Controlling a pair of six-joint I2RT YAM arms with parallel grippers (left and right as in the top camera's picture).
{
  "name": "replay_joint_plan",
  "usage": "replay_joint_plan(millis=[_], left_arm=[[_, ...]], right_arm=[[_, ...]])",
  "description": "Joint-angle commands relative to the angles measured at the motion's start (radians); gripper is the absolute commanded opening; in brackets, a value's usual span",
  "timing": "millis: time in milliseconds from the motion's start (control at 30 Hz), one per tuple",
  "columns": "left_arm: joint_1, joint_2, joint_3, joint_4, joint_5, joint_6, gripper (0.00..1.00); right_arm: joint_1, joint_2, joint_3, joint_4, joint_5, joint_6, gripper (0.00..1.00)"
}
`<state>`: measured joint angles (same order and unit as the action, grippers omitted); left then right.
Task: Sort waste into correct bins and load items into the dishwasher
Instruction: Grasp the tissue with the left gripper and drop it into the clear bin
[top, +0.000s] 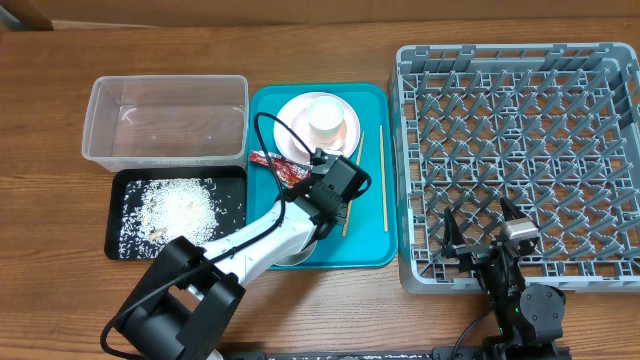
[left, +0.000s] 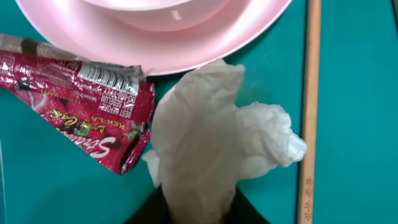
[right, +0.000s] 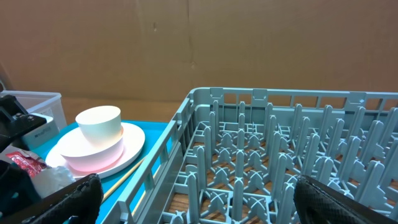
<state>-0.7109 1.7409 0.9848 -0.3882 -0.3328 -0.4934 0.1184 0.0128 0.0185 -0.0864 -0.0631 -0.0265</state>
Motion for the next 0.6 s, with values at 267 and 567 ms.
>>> replay_joint_plan(millis=[267, 567], left_arm=[[0.012, -0.067, 0.271, -0.28, -0.009, 0.044, 0.04], [0.175, -0.217, 0.39, -0.427, -0.022, 0.043, 0.04]], right_arm=[[-0.001, -0.01, -0.011, 0.006, 0.002, -0.003, 1.0], [-0.001, -0.01, -0.011, 0.007, 0.002, -0.003, 1.0]])
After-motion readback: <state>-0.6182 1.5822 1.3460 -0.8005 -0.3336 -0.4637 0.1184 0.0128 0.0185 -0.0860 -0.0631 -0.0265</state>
